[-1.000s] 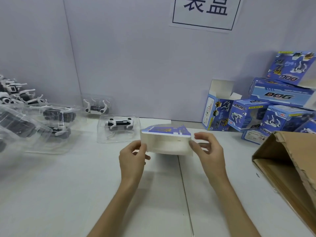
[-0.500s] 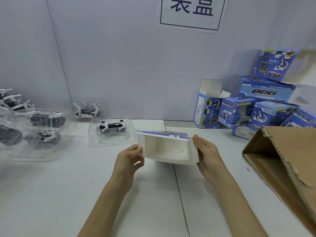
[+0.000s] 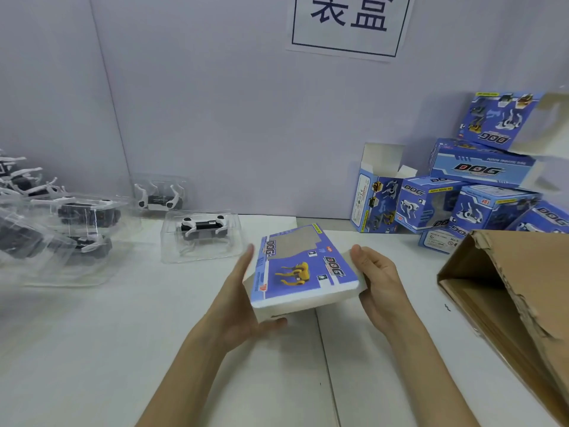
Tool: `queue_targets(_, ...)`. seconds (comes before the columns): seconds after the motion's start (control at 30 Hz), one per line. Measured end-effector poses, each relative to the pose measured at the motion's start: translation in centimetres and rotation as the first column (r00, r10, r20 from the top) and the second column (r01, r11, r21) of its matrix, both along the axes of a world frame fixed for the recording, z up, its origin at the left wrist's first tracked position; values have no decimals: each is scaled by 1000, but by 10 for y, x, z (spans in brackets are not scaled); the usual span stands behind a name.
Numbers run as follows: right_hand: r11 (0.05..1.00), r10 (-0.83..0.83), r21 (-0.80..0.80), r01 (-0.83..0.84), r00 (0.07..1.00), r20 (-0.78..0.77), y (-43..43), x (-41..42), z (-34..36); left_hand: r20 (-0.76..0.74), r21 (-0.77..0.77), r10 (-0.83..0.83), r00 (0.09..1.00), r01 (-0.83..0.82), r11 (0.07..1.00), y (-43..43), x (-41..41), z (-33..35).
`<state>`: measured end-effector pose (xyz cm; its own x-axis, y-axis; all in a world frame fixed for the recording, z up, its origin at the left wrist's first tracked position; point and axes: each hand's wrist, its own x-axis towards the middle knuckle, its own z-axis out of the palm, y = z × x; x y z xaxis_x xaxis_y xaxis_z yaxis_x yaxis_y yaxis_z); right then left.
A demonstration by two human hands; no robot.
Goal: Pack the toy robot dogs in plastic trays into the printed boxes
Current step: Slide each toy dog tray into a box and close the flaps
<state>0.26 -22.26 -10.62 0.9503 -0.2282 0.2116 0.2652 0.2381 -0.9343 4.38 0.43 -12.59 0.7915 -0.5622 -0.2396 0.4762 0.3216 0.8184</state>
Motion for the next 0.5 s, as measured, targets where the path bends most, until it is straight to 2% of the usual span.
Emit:
queue_targets(0.07,996,-75,-49,77,997,34,-3,1,-3,14,-16,50,999,-50,999,-2,0,-1)
queue_targets(0.1,980,-172,-90,177,983,57,-5,3,-5,16,-22,76,997,-75,997,-4,1,-2)
queue_targets(0.17,878,-404,-217,426,904,139,-8,7,-10,57,-20,162,985,-161,987,-10,1,-3)
queue_targets(0.2,835,-466,-239,496,868,170,-8,8,-10,84,-33,217,973,-215,976,-11,2,-3)
queue_targets(0.23,839,-475,-213,500,865,160,-8,10,-11,102,-69,266,958,-260,963,-12,3,-2)
queue_targets(0.3,950,-311,-18,311,950,1,-2,9,-8,110,-165,354,929,-334,928,-9,4,0)
queue_targets(0.37,988,4,156,21,987,-160,1,7,0,109,-235,429,897,-396,888,-4,9,0)
queue_targets(0.43,971,203,162,-175,963,-179,4,5,3,108,-269,486,867,-445,854,-3,12,0)
queue_targets(0.5,978,207,51,-202,968,-141,11,5,-1,93,-302,521,849,-474,827,-4,13,0)
